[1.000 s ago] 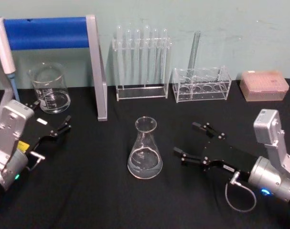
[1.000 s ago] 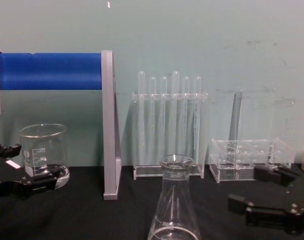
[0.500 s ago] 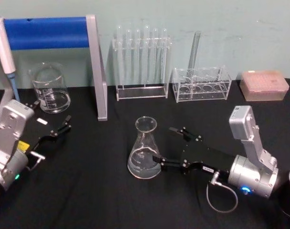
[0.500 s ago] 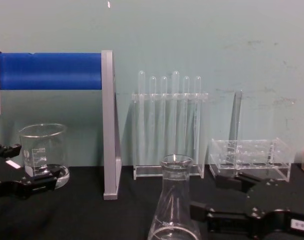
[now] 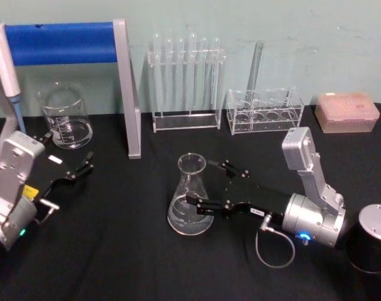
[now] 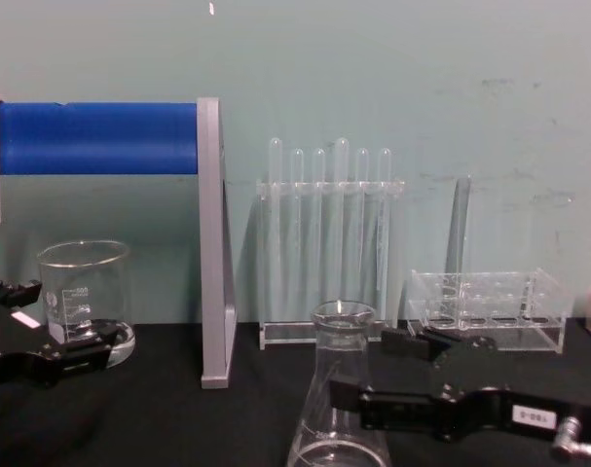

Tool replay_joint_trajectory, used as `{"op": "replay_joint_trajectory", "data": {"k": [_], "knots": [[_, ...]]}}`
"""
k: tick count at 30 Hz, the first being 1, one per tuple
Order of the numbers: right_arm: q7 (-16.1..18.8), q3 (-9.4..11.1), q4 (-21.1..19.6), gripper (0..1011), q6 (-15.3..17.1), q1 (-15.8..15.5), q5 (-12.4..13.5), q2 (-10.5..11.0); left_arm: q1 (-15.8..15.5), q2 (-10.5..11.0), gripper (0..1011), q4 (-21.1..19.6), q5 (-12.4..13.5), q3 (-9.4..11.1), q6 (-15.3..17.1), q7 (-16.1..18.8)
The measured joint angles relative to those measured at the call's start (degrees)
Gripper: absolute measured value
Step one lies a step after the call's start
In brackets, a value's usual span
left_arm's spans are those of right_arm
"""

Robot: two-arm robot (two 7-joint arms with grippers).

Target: Grasp the erlenmeyer flask with one hand, shake it three times, then place it back.

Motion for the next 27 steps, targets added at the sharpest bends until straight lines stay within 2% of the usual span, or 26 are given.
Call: {"op": "replay_joint_trajectory", "data": {"k": [12,27], "knots": [[1.1,-1.3,3.3,1000,-0.6,3.1,0.0,-2.3,0.0,0.0,1001,0.0,0.0,0.0,0.0,0.0],[0.6,-1.4,4.1,1000,-0.5,3.7,-0.1,-2.8,0.0,0.0,1001,0.0,0.0,0.0,0.0,0.0]]}}
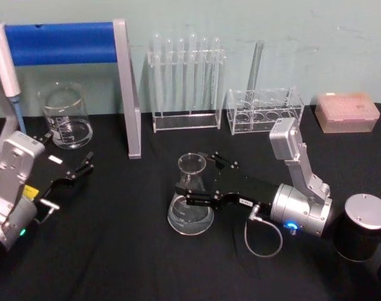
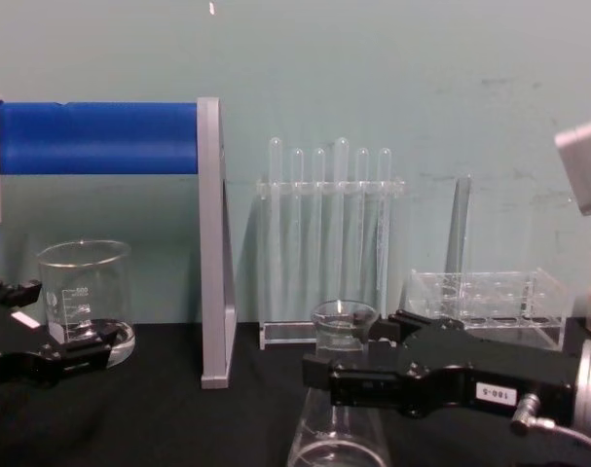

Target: Grasp the erlenmeyer flask with one hand, shake it three times, then place it back.

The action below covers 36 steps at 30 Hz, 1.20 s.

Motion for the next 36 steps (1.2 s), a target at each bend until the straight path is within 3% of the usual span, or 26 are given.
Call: {"op": "replay_joint_trajectory", "data": {"k": [32,36], "knots": [[-0.7,-0.2,0.3,1000,0.1,0.2,-0.7,-0.3,0.0,0.0,1001,0.0,0.0,0.0,0.0,0.0],[-0.7,-0.1,0.3,945,0.1,0.2,-0.7,-0.3,0.0,0.0,1001,0.0,0.0,0.0,0.0,0.0]]}}
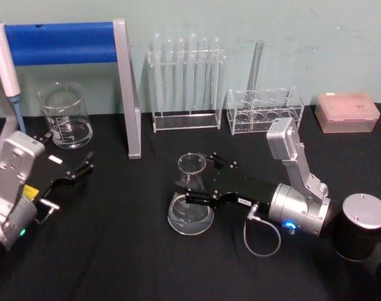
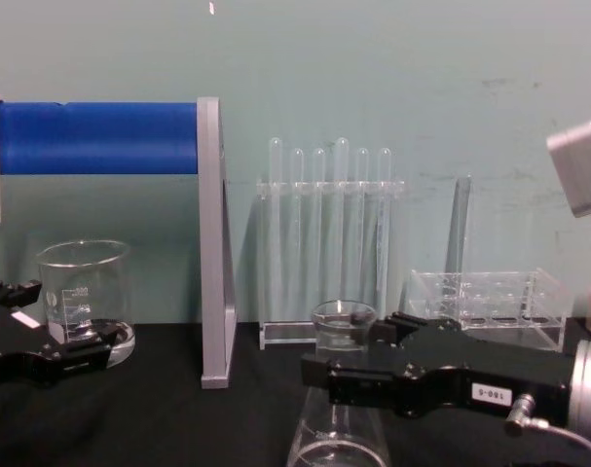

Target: Grasp the erlenmeyer flask with one hand, shake it three times, then place it back.

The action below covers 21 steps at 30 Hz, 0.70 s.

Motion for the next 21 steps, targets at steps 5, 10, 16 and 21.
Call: {"op": "replay_joint_trajectory", "data": {"k": [5,10,16,21], "knots": [[0.0,0.0,0.0,811,0.0,0.0,0.0,0.0,0.0,0.0,1001,0.0,0.0,0.0,0.0,0.0],[0.1,0.0,0.0,656,0.0,0.0,0.0,0.0,0.0,0.0,1001,0.0,0.0,0.0,0.0,0.0],[0.1,0.0,0.0,479,0.0,0.0,0.1,0.0,0.0,0.0,1001,0.0,0.0,0.0,0.0,0.0],[0.1,0.0,0.0,448,0.0,0.0,0.1,0.0,0.0,0.0,1001,0.0,0.0,0.0,0.0,0.0]]}}
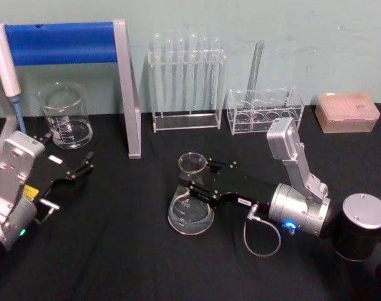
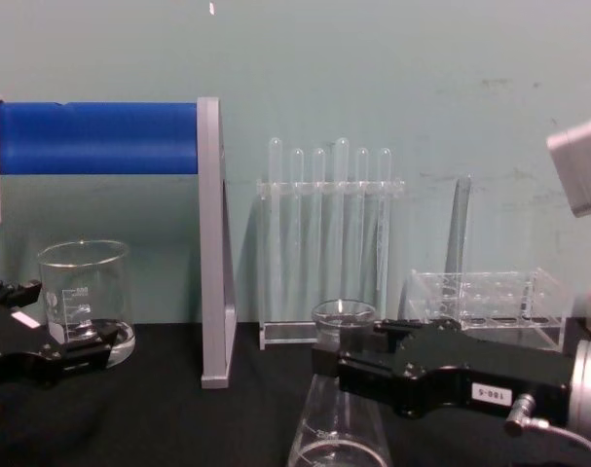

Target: Grasp the erlenmeyer flask with one hand, shake it three times, then place it back.

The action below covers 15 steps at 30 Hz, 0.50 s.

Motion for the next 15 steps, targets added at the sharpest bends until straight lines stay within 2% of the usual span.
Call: {"op": "replay_joint_trajectory", "data": {"k": [10,15], "knots": [[0.1,0.0,0.0,448,0.0,0.0,0.1,0.0,0.0,0.0,1001,0.0,0.0,0.0,0.0,0.0],[-0.1,0.9,-0.6,448,0.6,-0.6,1.6,-0.2,0.0,0.0,1001,0.0,0.0,0.0,0.0,0.0]]}}
